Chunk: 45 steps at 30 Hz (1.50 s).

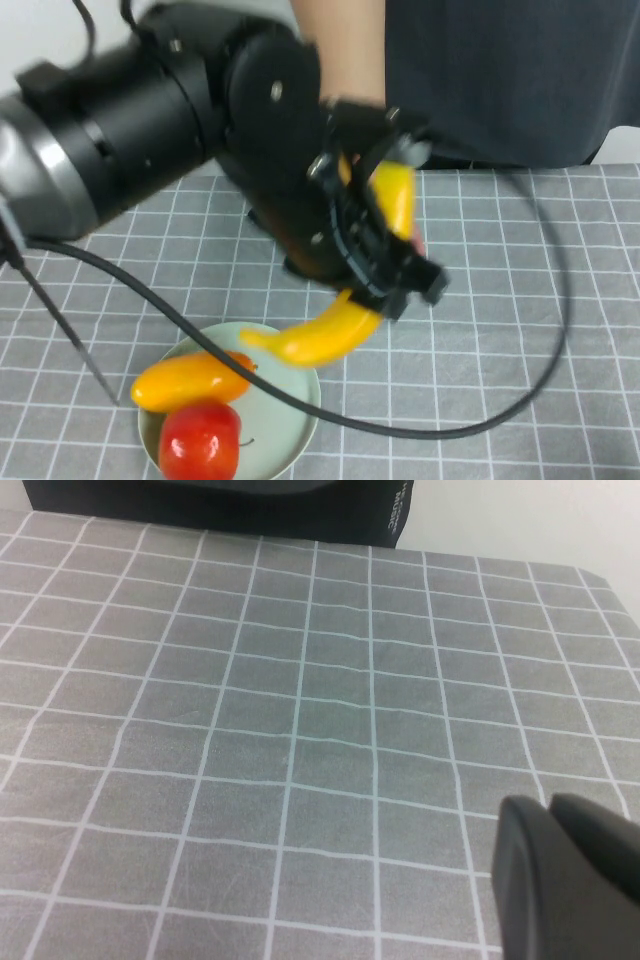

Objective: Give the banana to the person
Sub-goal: Hand the grabbed banana to the person

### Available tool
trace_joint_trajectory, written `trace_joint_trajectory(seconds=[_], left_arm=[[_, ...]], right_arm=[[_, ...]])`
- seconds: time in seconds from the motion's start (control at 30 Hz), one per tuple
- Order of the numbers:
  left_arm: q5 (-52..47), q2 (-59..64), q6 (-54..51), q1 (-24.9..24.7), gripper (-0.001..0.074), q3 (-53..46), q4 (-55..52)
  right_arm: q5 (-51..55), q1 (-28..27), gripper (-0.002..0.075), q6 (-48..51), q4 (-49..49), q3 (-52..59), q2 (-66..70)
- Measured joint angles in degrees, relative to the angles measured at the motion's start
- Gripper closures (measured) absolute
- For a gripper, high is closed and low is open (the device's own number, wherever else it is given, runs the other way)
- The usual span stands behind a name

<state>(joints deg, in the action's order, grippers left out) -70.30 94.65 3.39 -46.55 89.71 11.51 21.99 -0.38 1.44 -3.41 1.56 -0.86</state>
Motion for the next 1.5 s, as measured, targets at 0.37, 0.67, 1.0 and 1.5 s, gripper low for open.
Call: trace_joint_trajectory(seconds=[0.37, 0.67, 1.0, 1.5], left_arm=[[-1.0, 4.3, -13.2, -1.6, 0.0456, 15.7, -7.3], [-1.3, 10.3, -19.8, -1.6, 0.0456, 16.7, -13.8], [-0.5, 12.0, -19.7, -1.6, 0.0456, 16.7, -17.1], [-1.1, 3.0, -19.7, -1.6, 0.0067, 16.2, -16.5]], right_arm=[[0.0, 0.0, 0.0736, 0.0, 0.0, 0.0, 0.0], [0.0, 0.0, 0.0736, 0.0, 0.0, 0.0, 0.0], [0.0, 0.0, 0.0736, 0.0, 0.0, 0.0, 0.0], [0.0, 0.0, 0.0736, 0.0, 0.0, 0.0, 0.0]])
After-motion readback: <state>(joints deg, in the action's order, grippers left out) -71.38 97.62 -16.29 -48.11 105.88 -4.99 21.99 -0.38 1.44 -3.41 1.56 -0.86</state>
